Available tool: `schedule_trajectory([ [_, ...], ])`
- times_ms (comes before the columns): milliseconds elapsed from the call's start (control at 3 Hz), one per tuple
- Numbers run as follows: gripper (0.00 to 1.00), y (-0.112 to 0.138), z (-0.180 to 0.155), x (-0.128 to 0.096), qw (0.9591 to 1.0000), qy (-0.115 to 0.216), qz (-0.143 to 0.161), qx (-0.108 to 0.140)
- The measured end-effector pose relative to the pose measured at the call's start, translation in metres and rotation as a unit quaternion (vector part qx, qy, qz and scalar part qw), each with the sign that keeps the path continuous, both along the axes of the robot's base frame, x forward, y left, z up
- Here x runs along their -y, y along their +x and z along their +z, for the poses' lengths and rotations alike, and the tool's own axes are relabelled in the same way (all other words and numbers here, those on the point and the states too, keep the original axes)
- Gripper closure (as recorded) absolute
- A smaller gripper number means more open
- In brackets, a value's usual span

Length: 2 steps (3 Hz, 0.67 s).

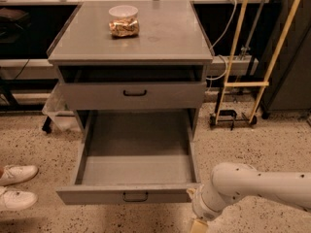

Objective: Close middle drawer

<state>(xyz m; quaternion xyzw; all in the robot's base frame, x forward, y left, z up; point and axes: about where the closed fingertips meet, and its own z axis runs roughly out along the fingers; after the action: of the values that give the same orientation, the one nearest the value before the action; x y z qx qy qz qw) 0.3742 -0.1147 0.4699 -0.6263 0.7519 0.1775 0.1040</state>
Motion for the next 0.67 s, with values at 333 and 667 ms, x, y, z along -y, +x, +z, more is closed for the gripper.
schedule_trajectory([
  [333,0.00,0.009,-0.042,-0.003,0.9999,-0.016,0.004,-0.005],
  [667,0.00,0.028,-0.064,-0.014,0.9995,-0.031,0.010,0.005],
])
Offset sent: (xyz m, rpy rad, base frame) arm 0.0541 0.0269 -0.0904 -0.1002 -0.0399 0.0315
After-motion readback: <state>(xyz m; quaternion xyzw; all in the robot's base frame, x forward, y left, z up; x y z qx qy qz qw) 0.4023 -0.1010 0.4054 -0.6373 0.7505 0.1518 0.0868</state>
